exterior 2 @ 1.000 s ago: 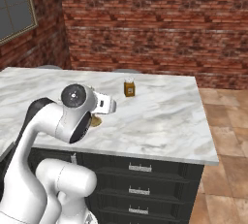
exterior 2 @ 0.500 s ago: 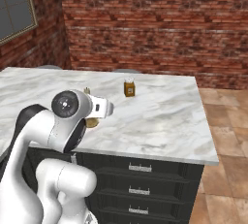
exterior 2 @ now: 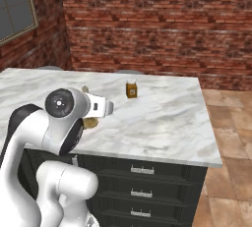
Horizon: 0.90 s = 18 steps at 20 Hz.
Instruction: Pick the candle and candle from the dining table and place them in the open cabinet. Close the cabinet after placing the objects.
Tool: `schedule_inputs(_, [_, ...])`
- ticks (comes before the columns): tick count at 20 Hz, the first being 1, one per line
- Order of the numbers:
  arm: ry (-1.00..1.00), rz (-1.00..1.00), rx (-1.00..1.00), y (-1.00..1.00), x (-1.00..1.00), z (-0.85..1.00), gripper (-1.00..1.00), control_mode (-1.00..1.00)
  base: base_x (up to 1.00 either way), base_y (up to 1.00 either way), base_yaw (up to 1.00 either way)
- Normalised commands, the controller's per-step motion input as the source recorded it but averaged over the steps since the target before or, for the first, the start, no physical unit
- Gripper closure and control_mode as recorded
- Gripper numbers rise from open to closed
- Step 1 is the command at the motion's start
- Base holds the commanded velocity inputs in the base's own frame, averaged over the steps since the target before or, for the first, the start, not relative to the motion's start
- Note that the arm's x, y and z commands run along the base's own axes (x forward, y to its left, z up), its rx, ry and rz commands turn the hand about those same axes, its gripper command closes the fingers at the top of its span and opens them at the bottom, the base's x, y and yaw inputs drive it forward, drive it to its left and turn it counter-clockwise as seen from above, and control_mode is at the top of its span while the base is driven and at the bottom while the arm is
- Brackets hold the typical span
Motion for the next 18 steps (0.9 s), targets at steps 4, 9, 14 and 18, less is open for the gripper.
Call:
schedule_inputs(4, [0.0, 0.0, 0.0, 0.02, -0.07, 0.0, 1.0, -1.0, 0.0, 0.0, 0.0])
schedule_inputs(9, [0.0, 0.0, -0.01, 0.02, 0.0, 0.0, 1.0, 1.0, -0.04, -0.04, 0.0])
schedule_inputs(14, [0.0, 0.0, 0.0, 0.0, 0.0, 0.0, 1.0, 1.0, -0.13, -0.67, 0.0])
schedule_inputs(18, [0.0, 0.0, 0.0, 0.0, 0.0, 0.0, 1.0, 1.0, -0.21, -1.0, 0.0])
